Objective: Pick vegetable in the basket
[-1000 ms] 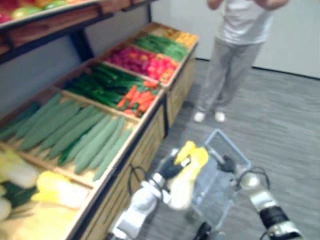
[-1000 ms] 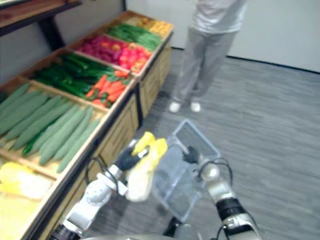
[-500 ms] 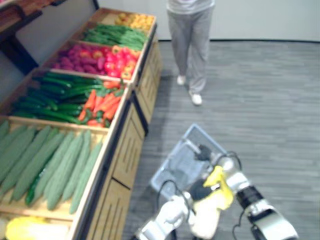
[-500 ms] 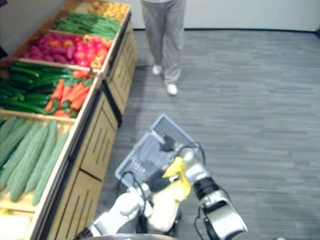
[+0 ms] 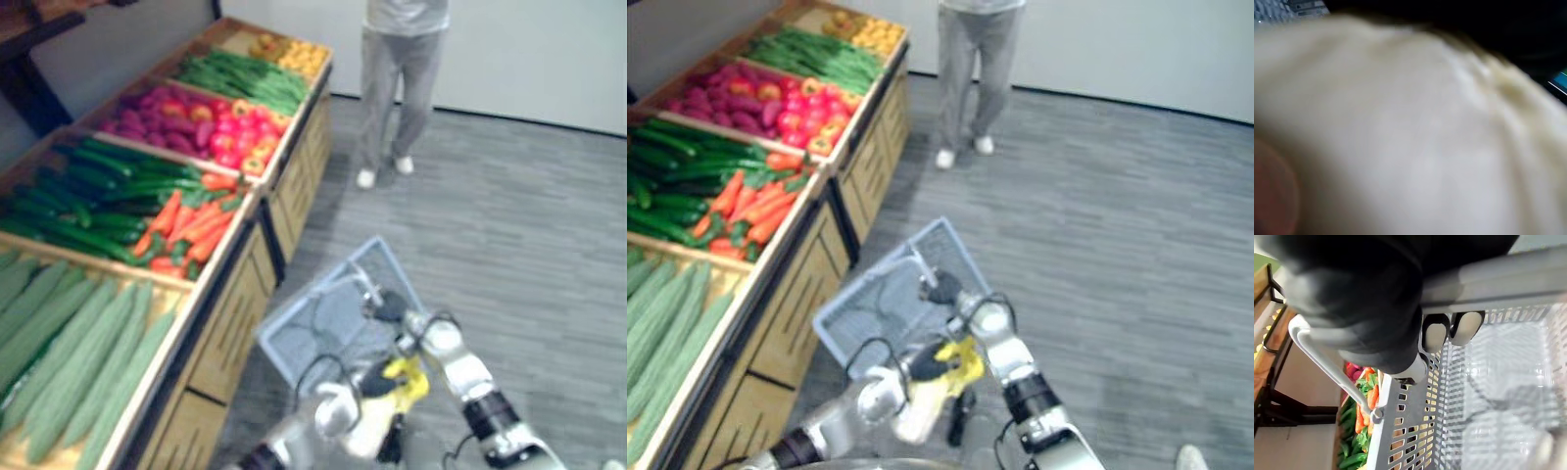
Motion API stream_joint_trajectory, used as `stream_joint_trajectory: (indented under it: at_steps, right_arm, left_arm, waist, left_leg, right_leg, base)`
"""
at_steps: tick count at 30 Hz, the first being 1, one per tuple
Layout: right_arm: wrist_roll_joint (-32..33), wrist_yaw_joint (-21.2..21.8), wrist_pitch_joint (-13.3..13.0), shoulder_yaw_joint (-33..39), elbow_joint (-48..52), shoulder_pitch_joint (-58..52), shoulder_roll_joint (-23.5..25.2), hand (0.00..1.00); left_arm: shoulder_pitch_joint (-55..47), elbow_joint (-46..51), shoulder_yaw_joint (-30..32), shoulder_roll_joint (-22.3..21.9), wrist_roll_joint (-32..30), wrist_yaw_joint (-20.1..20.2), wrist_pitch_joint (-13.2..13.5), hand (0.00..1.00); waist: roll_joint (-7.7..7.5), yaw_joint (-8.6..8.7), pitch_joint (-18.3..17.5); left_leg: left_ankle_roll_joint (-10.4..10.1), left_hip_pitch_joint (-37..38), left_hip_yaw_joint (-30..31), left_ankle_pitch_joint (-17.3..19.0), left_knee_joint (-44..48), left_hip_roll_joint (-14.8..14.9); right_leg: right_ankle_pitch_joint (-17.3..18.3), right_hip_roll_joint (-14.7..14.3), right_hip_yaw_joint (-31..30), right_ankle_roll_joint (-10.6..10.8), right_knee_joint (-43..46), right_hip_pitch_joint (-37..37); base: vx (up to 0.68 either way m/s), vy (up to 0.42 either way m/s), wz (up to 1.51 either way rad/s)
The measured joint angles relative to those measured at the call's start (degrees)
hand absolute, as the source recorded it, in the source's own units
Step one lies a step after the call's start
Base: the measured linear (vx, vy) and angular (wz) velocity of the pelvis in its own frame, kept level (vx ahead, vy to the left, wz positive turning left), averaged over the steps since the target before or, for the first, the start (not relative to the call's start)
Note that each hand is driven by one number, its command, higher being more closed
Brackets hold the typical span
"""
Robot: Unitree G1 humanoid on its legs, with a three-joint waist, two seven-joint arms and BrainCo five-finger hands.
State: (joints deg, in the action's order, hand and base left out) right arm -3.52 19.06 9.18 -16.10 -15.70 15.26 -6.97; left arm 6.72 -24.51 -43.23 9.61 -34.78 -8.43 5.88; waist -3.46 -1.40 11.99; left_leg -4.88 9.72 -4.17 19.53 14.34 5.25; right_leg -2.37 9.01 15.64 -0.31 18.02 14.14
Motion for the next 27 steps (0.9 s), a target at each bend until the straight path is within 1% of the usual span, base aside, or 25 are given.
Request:
stream_joint_trajectory:
  at_steps: [1,2,4,5,6,7,8,9,10,12,13,14,15,16,17,18,19,20,21,22,23,24,25,26,27]
  right_arm:
    - [0.01,0.63,0.62,-0.03,0.06,-0.11,-0.02,1.00]
    - [0.15,2.51,1.10,-0.06,0.88,-0.04,-0.36,1.00]
    - [2.43,6.20,2.80,-0.41,3.05,0.00,-1.29,1.00]
    - [2.86,7.19,3.42,-0.50,3.32,-0.04,-1.81,1.00]
    - [4.05,8.42,4.53,-0.99,3.82,-0.34,-2.78,1.00]
    - [4.74,10.42,5.57,-1.54,4.94,-1.79,-3.55,1.00]
    - [4.71,11.14,5.67,-1.66,5.59,-2.68,-3.56,1.00]
    - [4.66,12.86,5.67,-1.76,7.12,-4.42,-3.37,1.00]
    - [4.66,14.60,5.66,-1.65,8.31,-5.49,-3.45,1.00]
    - [4.67,18.93,5.63,-1.69,11.16,-8.42,-3.50,1.00]
    - [4.57,20.67,5.64,-1.57,12.76,-10.51,-3.56,1.00]
    - [4.51,21.31,5.64,-1.25,13.41,-11.69,-3.63,1.00]
    - [4.48,21.53,6.10,-0.53,14.78,-14.27,-3.94,1.00]
    - [4.50,21.19,6.69,0.05,15.32,-15.50,-3.93,1.00]
    - [4.52,20.00,7.78,1.56,16.47,-17.80,-3.75,1.00]
    - [4.49,19.14,7.96,2.32,16.70,-18.68,-3.69,1.00]
    - [4.02,18.06,8.18,2.76,16.74,-19.29,-3.77,1.00]
    - [3.83,16.93,8.23,2.83,16.68,-19.89,-3.85,1.00]
    - [3.93,16.63,8.22,2.73,16.57,-20.07,-3.83,1.00]
    - [4.24,16.25,8.10,2.62,15.43,-20.14,-3.65,1.00]
    - [5.27,14.75,7.49,2.79,12.72,-19.22,-3.44,1.00]
    - [7.48,14.01,7.37,3.45,9.73,-18.86,-3.27,1.00]
    - [8.22,13.82,7.28,3.92,8.43,-18.87,-3.20,1.00]
    - [8.76,13.00,6.67,5.09,6.92,-18.87,-3.17,1.00]
    - [9.12,12.35,6.11,5.39,5.93,-18.72,-3.64,1.00]
  left_arm:
    - [-0.33,-0.76,0.70,-0.40,-0.36,-0.64,-0.54,1.00]
    - [-0.26,-1.59,0.83,-0.68,-1.42,-2.23,-1.26,1.00]
    - [-0.21,-2.97,1.09,-1.33,-3.05,-5.55,-1.89,1.00]
    - [-0.27,-3.34,1.20,-1.74,-4.32,-6.43,-2.35,0.00]
    - [-0.78,-3.75,2.15,-2.74,-5.50,-7.22,-2.85,0.00]
    - [-2.14,-3.93,5.05,-4.41,-8.44,-8.90,-3.70,0.00]
    - [-2.55,-3.93,6.22,-4.90,-9.51,-9.53,-4.13,0.00]
    - [-2.81,-4.27,7.53,-4.95,-11.29,-10.62,-5.39,0.00]
    - [-2.89,-4.61,8.21,-4.94,-11.53,-11.77,-6.39,0.00]
    - [-2.86,-4.52,10.71,-4.69,-11.52,-13.75,-8.58,0.00]
    - [-2.56,-4.50,11.44,-4.91,-11.48,-15.10,-9.76,0.00]
    - [-2.37,-4.49,11.51,-5.03,-11.47,-15.64,-10.22,0.00]
    - [-2.01,-4.43,11.50,-5.33,-11.34,-16.21,-10.26,0.00]
    - [-1.87,-4.44,11.31,-5.61,-11.33,-16.07,-9.99,0.00]
    - [-1.97,-4.49,10.22,-6.46,-11.35,-16.00,-9.43,0.00]
    - [-1.99,-4.51,9.95,-6.83,-11.33,-15.71,-8.77,0.00]
    - [-2.38,-4.51,9.79,-6.78,-11.22,-15.42,-7.42,0.00]
    - [-2.75,-4.48,9.90,-6.22,-10.35,-15.37,-6.08,0.00]
    - [-3.10,-4.15,9.97,-5.80,-10.24,-15.38,-5.44,0.00]
    - [-4.62,-2.26,10.51,-4.50,-9.20,-15.41,-4.94,0.00]
    - [-5.89,-0.26,12.19,-3.01,-4.18,-15.10,-3.29,0.00]
    - [-7.18,2.35,13.34,-1.51,-0.99,-14.16,-1.61,0.00]
    - [-7.91,3.52,13.96,-1.05,0.30,-13.84,-1.11,0.00]
    - [-9.26,5.68,15.16,0.05,3.94,-13.23,0.49,0.00]
    - [-9.72,7.08,15.67,0.98,6.65,-12.07,2.52,0.00]
  waist:
    - [0.83,-0.05,-0.38]
    - [1.52,0.02,-0.42]
    - [2.00,-0.04,-0.30]
    - [2.43,-0.06,-0.04]
    - [3.33,-0.30,0.53]
    - [4.08,-0.53,1.02]
    - [3.93,-0.51,1.11]
    - [3.90,-0.56,1.41]
    - [3.75,-0.52,1.67]
    - [3.50,-0.44,1.74]
    - [3.68,-0.03,1.72]
    - [3.85,0.28,1.62]
    - [4.21,1.50,1.41]
    - [4.24,2.19,1.39]
    - [4.14,3.50,1.37]
    - [4.04,3.72,1.32]
    - [3.57,3.84,0.92]
    - [3.45,3.18,-0.11]
    - [3.24,2.48,-0.56]
    - [2.65,2.18,-1.23]
    - [2.54,2.28,-1.31]
    - [2.43,2.28,-1.25]
    - [2.45,2.03,-1.23]
    - [2.56,1.04,-1.20]
    - [2.61,0.70,-1.21]
  left_leg:
    - [-0.63,-0.24,-0.43,0.56,1.61,1.83]
    - [-0.69,-0.71,-1.77,1.29,4.42,4.29]
    - [-0.47,-6.58,-1.47,-0.01,18.24,8.36]
    - [0.32,-9.09,-1.20,-2.06,24.65,9.79]
    - [1.76,-12.90,-0.46,-6.18,33.98,11.84]
    - [1.42,-16.89,0.64,-6.91,44.35,12.28]
    - [1.28,-17.92,0.44,-6.60,45.91,11.66]
    - [1.36,-19.50,-0.33,-5.53,44.53,9.57]
    - [1.41,-19.91,-1.11,-5.11,40.21,7.73]
    - [1.14,-20.50,-4.80,-5.37,25.28,4.86]
    - [1.01,-20.49,-9.30,-7.49,16.41,4.30]
    - [1.02,-20.41,-12.69,-9.81,12.58,4.33]
    - [1.41,-20.28,-20.03,-14.89,6.87,4.50]
    - [1.90,-20.06,-24.18,-15.94,4.82,4.51]
    - [3.75,-19.09,-34.58,-14.11,2.56,4.54]
    - [4.76,-18.90,-37.65,-13.28,2.84,4.55]
    - [6.67,-18.78,-39.89,-13.00,3.35,4.52]
    - [9.05,-18.93,-38.64,-12.21,3.55,3.16]
    - [11.19,-18.78,-38.29,-11.27,3.41,1.94]
    - [14.08,-18.81,-37.21,-9.30,3.97,-0.17]
    - [15.13,-18.44,-34.46,-7.47,5.46,-2.48]
    - [15.88,-16.74,-32.54,-6.98,5.97,-3.63]
    - [16.05,-15.61,-32.10,-6.88,5.93,-3.78]
    - [16.25,-13.21,-30.61,-6.75,5.82,-3.81]
    - [16.24,-11.43,-28.04,-6.76,5.73,-3.80]
  right_leg:
    - [1.32,-1.35,0.17,-0.41,0.92,0.01]
    - [4.48,-3.59,0.33,-0.52,1.90,0.13]
    - [6.64,-7.10,1.06,-1.74,1.10,-0.85]
    - [6.86,-8.21,1.08,-2.07,0.36,-2.07]
    - [7.23,-10.01,0.60,-2.65,-1.09,-4.74]
    - [7.96,-11.40,-0.62,-3.63,-2.38,-8.61]
    - [8.35,-11.40,-1.29,-3.82,-2.58,-9.77]
    - [8.80,-11.21,-2.62,-4.48,-3.54,-12.07]
    - [8.93,-11.03,-3.78,-4.68,-4.61,-13.60]
    - [8.84,-9.91,-4.88,-4.66,-6.81,-15.67]
    - [8.76,-9.22,-4.36,-3.52,-7.89,-16.88]
    - [8.65,-8.85,-3.26,-2.64,-8.46,-17.71]
    - [9.23,-8.17,-0.01,-1.30,-9.88,-19.93]
    - [9.76,-7.73,2.00,-0.55,-10.28,-21.16]
    - [12.01,-6.22,7.40,1.11,-10.41,-23.63]
    - [13.60,-5.43,9.11,1.33,-10.13,-24.60]
    - [16.29,-3.57,11.58,3.25,-8.62,-25.47]
    - [18.83,-1.63,12.82,4.97,-6.18,-25.27]
    - [20.05,-0.54,12.97,5.65,-5.02,-25.19]
    - [21.38,1.51,12.91,6.96,0.32,-24.16]
    - [20.99,7.30,10.06,8.80,19.99,-18.02]
    - [20.53,9.89,7.08,9.62,32.81,-14.55]
    - [20.54,10.41,6.75,9.56,35.59,-14.36]
    - [20.81,10.98,6.59,9.06,37.31,-14.62]
    - [21.29,10.74,6.47,8.24,35.82,-15.12]
  base:
    - [0.39,-0.366,-0.15]
    - [0.30,-0.269,-0.25]
    - [0.28,-0.268,-0.19]
    - [0.28,-0.223,-0.23]
    - [0.29,-0.132,-0.41]
    - [0.29,-0.085,-0.46]
    - [0.35,-0.015,-0.55]
    - [0.29,0.010,-0.49]
    - [0.34,0.035,-0.64]
    - [0.27,0.082,-0.49]
    - [0.28,0.107,-0.05]
    - [0.37,0.153,0.57]
    - [0.29,0.126,0.96]
    - [0.43,0.242,1.81]
    - [0.35,0.228,1.70]
    - [0.33,0.234,1.90]
    - [0.29,0.169,1.33]
    - [0.41,0.216,1.04]
    - [0.54,0.260,0.61]
    - [0.65,0.303,0.82]
    - [0.64,0.257,1.34]
    - [0.60,0.193,1.41]
    - [0.48,0.089,1.14]
    - [0.42,0.025,0.87]
    - [0.30,-0.017,0.98]
